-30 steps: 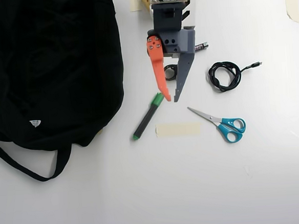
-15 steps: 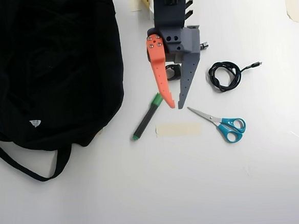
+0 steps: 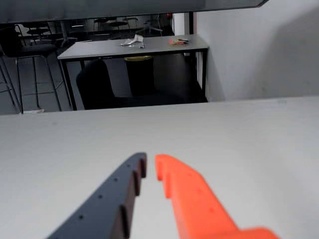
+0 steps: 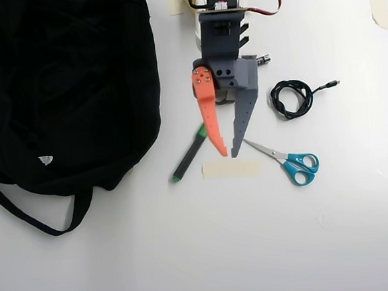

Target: Put the green marker into the black bag

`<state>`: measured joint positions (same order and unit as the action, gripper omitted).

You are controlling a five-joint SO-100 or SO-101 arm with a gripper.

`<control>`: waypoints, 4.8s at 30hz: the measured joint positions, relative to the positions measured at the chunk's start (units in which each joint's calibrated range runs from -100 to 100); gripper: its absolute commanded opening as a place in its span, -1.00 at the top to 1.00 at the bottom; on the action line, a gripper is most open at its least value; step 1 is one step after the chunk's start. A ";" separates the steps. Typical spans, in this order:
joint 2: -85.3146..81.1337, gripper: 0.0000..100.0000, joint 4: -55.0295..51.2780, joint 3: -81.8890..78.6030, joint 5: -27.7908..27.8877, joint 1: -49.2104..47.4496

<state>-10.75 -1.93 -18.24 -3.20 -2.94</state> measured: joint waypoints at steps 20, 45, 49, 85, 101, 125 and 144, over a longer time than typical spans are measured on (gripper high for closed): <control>1.33 0.96 0.00 1.26 0.00 -0.81; 1.33 0.96 -25.08 1.26 0.10 -0.66; 1.33 0.96 -29.11 1.26 0.15 -0.66; 1.33 0.96 -58.22 5.03 2.59 -0.66; 1.33 0.96 -62.86 6.60 2.59 -0.66; 1.33 0.96 -63.55 6.60 2.88 0.07; 1.33 0.96 -63.89 6.60 2.88 1.62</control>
<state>-9.42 -65.82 -11.64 -0.32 -1.32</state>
